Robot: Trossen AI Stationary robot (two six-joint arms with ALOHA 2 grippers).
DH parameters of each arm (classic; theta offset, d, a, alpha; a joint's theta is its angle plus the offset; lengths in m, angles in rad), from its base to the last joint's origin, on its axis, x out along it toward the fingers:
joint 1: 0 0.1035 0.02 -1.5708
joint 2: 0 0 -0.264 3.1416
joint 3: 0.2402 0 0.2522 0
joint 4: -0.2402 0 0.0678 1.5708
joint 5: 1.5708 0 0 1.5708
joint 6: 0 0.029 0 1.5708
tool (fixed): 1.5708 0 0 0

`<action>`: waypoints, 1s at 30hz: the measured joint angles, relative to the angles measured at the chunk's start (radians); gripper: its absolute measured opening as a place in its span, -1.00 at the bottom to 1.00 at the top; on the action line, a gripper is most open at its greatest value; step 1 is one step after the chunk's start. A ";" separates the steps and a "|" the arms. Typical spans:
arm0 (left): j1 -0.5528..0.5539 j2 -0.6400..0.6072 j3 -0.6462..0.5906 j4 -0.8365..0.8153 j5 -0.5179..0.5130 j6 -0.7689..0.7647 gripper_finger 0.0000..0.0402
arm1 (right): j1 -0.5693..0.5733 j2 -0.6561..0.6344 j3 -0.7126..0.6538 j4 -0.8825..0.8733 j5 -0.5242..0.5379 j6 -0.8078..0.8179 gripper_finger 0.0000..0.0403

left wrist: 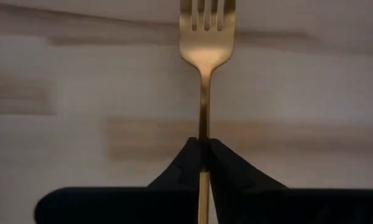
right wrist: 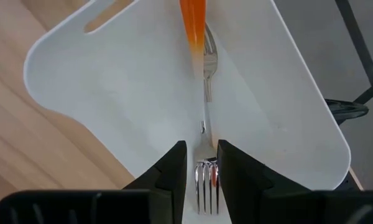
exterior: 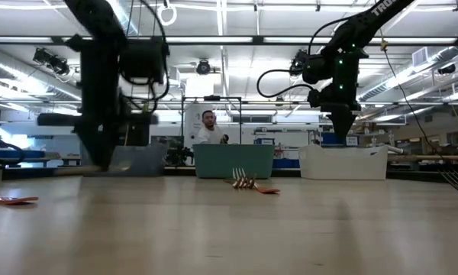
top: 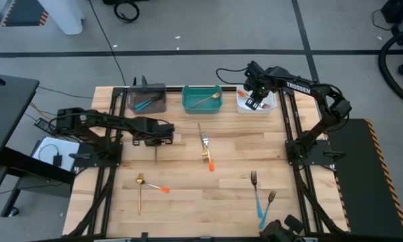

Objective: Sort silverware by color (type)
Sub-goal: Put the gold fork into the green bin

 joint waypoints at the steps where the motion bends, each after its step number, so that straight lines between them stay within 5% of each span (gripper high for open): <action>1: -0.008 -0.010 0.022 -0.013 0.010 0.022 -0.90 | 0.000 0.000 0.000 0.001 0.000 0.000 -0.52; 7: -0.041 -0.026 0.235 -0.016 -0.083 0.269 -0.90 | -0.002 0.000 0.000 0.027 -0.001 0.000 -0.52; 15: 0.124 -0.025 0.446 0.265 -0.286 1.011 -0.86 | -0.002 0.000 0.000 0.065 -0.008 0.003 -0.52; 22: 0.339 -0.004 0.458 0.593 -0.198 1.564 -0.85 | -0.002 0.000 0.000 0.075 -0.030 0.010 -0.52; 30: 0.482 0.157 0.458 0.790 -0.010 1.654 -0.85 | 0.001 0.000 0.000 0.135 -0.115 -0.005 -0.52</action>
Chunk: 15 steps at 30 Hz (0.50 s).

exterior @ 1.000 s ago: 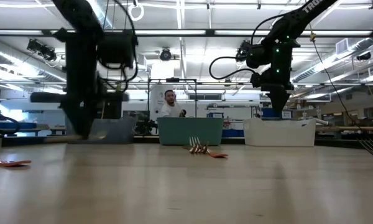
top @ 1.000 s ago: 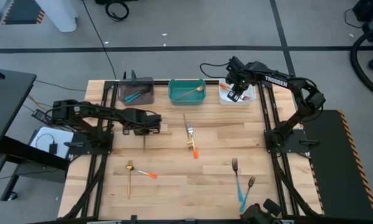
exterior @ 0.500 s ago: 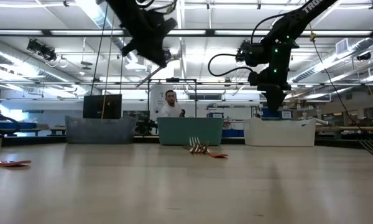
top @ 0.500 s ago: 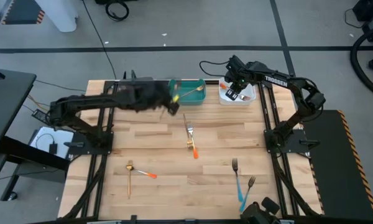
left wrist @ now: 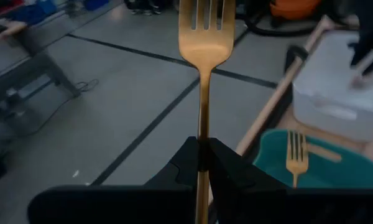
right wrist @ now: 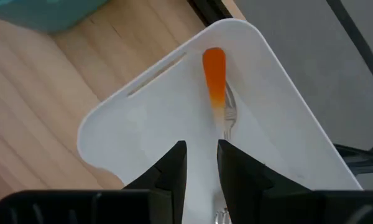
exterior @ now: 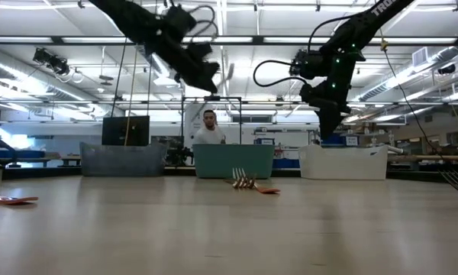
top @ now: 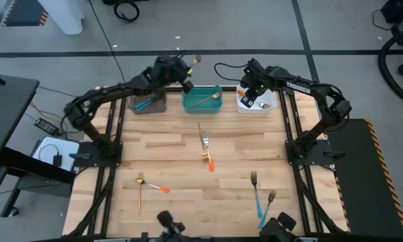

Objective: Sort silverware by color (type)
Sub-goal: Put the gold fork into the green bin

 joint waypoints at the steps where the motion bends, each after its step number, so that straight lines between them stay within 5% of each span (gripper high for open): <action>1: 0.000 0.023 0.000 0.016 0.012 0.021 -0.85 | 0.000 0.000 0.000 0.000 0.000 -0.007 -0.52; 15: -0.039 0.225 0.000 0.065 0.111 0.059 -0.81 | 0.001 0.000 0.000 -0.002 0.010 0.147 -0.52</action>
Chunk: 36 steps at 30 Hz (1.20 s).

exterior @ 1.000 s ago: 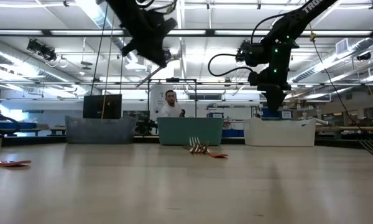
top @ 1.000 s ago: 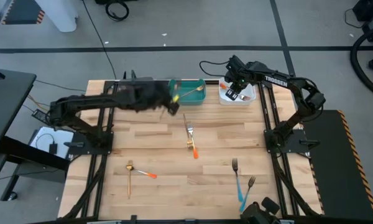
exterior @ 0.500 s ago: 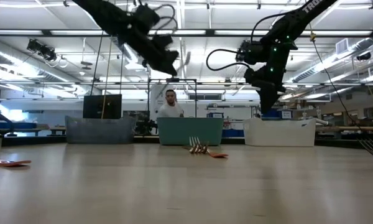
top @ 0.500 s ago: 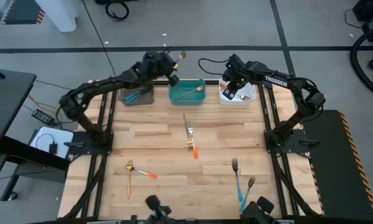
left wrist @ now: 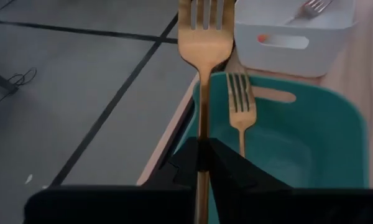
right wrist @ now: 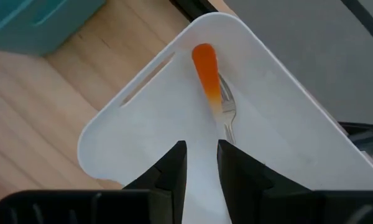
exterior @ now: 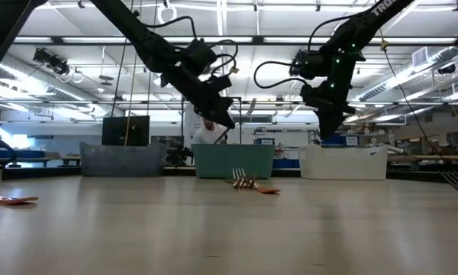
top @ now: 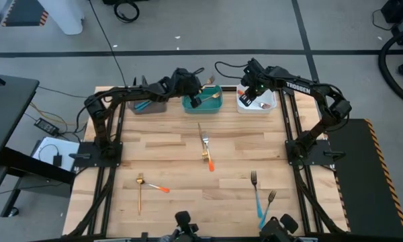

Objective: Sort silverware by color (type)
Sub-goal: Put the gold fork into the green bin, then put the blue fork into the black bin

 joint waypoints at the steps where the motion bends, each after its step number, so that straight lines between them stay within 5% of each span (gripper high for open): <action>1: 0.000 0.004 0.000 -0.002 0.000 0.000 -0.79 | 0.000 0.000 0.000 0.001 0.000 0.007 -0.52; 13: -0.019 0.000 0.000 -0.029 -0.001 -0.008 -0.49 | 0.000 0.000 0.000 0.003 0.000 0.049 -0.52; 19: -0.060 -0.120 0.002 -0.152 -0.050 -0.050 -0.49 | 0.000 0.000 0.000 0.020 0.000 0.044 -0.52; 29: -0.141 -0.355 0.002 -0.873 -0.060 -0.623 -0.49 | 0.000 0.000 0.000 0.085 0.000 0.039 -0.52; 36: -0.355 -0.413 0.001 -1.261 -0.165 -0.926 -0.49 | 0.000 0.000 0.000 0.085 -0.011 -0.018 -0.52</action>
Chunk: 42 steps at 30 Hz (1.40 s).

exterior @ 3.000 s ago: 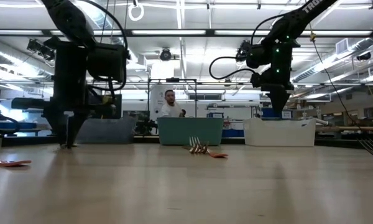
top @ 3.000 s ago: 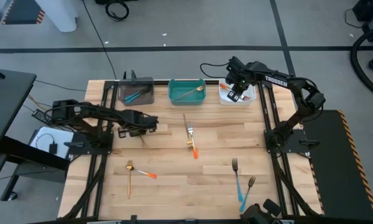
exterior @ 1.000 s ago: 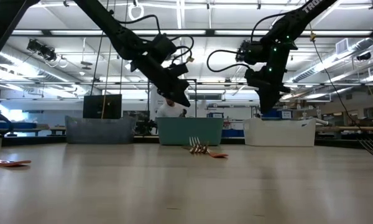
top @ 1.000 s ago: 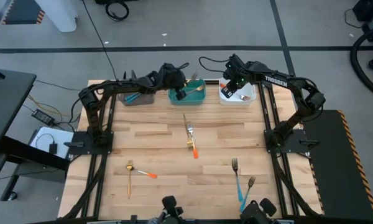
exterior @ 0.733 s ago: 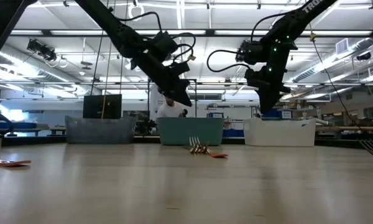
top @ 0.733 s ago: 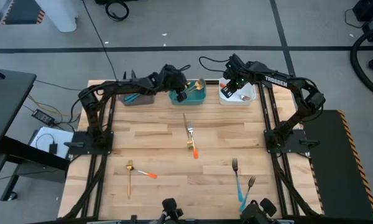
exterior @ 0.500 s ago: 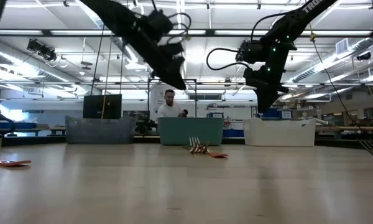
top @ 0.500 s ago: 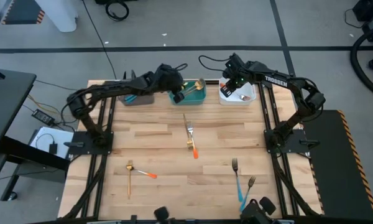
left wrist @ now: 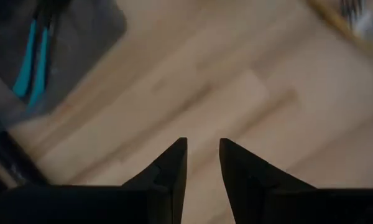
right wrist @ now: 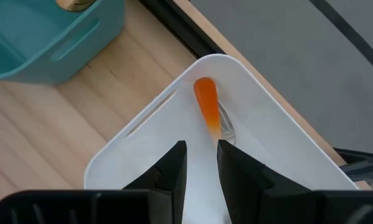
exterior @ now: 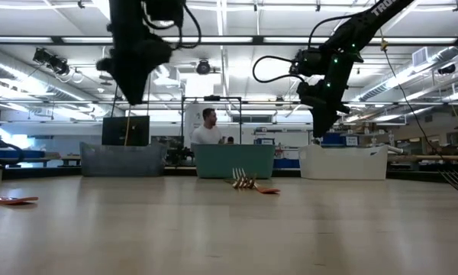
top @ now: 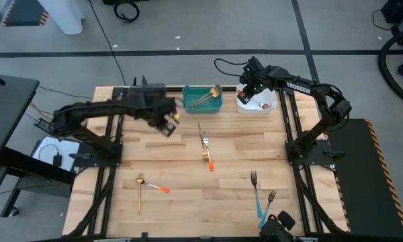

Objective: Sort silverware by color (type)
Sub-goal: Put the blue fork into the black bin

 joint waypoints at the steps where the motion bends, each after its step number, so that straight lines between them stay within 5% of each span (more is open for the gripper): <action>1: -0.036 0.000 0.000 -0.024 -0.001 -0.008 -0.49 | 0.000 0.000 0.000 0.000 -0.001 -0.007 -0.52; 11: -0.316 0.004 0.000 -0.127 0.003 -0.081 -0.49 | 0.020 0.000 0.000 -0.055 -0.043 0.039 -0.52; 19: -0.520 0.004 0.000 -0.170 0.091 -0.458 -0.49 | 0.120 0.000 0.000 -0.184 -0.075 0.168 -0.52; 26: -0.716 0.004 0.000 -0.170 0.067 -0.678 -0.49 | 0.243 0.000 0.000 -0.256 -0.107 0.273 -0.52; 31: -0.788 0.004 0.000 -0.168 0.061 -0.755 -0.49 | 0.374 0.000 0.000 -0.368 -0.202 0.343 -0.52; 37: -0.832 0.004 0.000 -0.148 0.011 -0.800 -0.49 | 0.627 -0.009 0.000 -0.587 -0.194 0.519 -0.52; 42: -0.850 0.004 0.000 -0.146 -0.054 -0.802 -0.49 | 0.858 -0.018 0.000 -0.595 -0.199 0.762 -0.52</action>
